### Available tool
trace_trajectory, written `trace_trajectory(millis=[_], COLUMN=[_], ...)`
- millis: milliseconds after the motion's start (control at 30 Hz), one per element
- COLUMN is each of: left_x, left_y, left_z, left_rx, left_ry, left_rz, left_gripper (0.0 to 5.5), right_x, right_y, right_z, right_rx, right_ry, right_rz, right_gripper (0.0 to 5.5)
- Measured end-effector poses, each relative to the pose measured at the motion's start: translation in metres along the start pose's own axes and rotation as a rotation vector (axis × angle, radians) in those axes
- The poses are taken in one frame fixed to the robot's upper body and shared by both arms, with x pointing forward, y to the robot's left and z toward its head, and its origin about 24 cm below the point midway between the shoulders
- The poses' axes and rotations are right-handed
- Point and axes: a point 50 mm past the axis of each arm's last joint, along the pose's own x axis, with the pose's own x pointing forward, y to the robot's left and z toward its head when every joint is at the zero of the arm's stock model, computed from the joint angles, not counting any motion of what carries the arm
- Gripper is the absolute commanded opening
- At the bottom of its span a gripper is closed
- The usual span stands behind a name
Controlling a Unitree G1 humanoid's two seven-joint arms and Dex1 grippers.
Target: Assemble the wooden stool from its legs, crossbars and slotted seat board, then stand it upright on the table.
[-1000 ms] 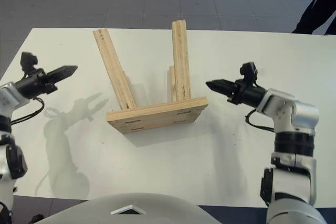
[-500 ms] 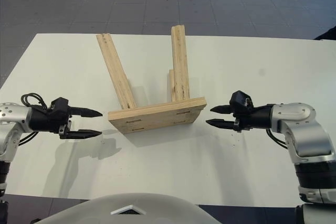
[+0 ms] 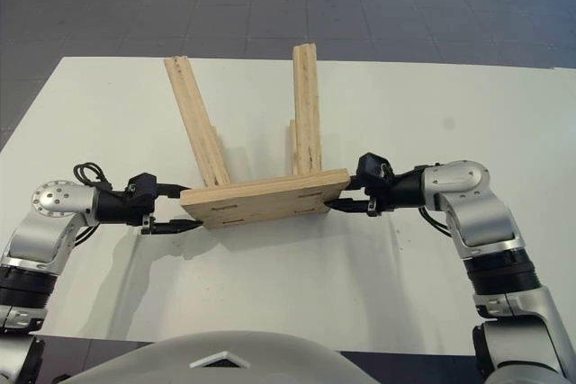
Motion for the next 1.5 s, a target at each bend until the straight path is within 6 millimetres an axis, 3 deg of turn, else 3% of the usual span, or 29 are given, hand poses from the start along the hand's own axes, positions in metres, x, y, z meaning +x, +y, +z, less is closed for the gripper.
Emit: trace_trajectory(millis=[67,400,567,733,867,933,1000,1100,1267,1367,1467,1500], left_x=[-0.001,-0.008,-0.016,-0.054,-0.079,-0.090,-0.092,-0.080,-0.050,-0.023,0.013,0.024], left_y=[0.006,0.017,0.024,0.022,0.022,0.027,0.034,0.049,0.084,0.113,0.141,0.148], left_z=[0.002,-0.001,0.004,0.043,0.089,0.116,0.126,0.118,0.102,0.108,0.125,0.133], left_rx=[0.011,-0.029,-0.094,-0.254,-0.348,-0.389,-0.497,-0.714,-1.003,-1.163,-1.378,-1.451], left_ry=[-0.001,0.010,0.011,-0.092,-0.241,-0.352,-0.433,-0.542,-0.712,-0.835,-0.934,-0.958], left_rz=[0.011,-0.050,-0.099,-0.181,-0.254,-0.270,-0.265,-0.249,-0.120,0.024,0.177,0.236], left_gripper=[3.22,1.55,1.49,1.49,1.44,1.43,1.43,1.43,1.38,1.38,1.36,1.36], right_x=[0.002,0.006,-0.001,-0.032,-0.056,-0.064,-0.068,-0.060,-0.030,-0.012,-0.003,-0.003], right_y=[0.002,0.009,0.011,0.022,0.031,0.025,0.012,-0.004,-0.034,-0.065,-0.105,-0.118], right_z=[0.001,0.004,0.019,0.070,0.084,0.094,0.105,0.108,0.104,0.108,0.114,0.117], right_rx=[-0.021,-0.050,0.007,0.091,0.238,0.348,0.445,0.596,0.908,1.138,1.360,1.421], right_ry=[-0.009,-0.023,-0.106,-0.349,-0.458,-0.557,-0.691,-0.819,-0.978,-1.066,-1.143,-1.158], right_rz=[0.027,0.049,0.040,0.111,0.174,0.190,0.179,0.107,-0.087,-0.229,-0.380,-0.441], right_gripper=[1.46,1.34,1.34,1.34,1.33,1.33,1.33,1.33,1.33,1.33,1.34,1.75])
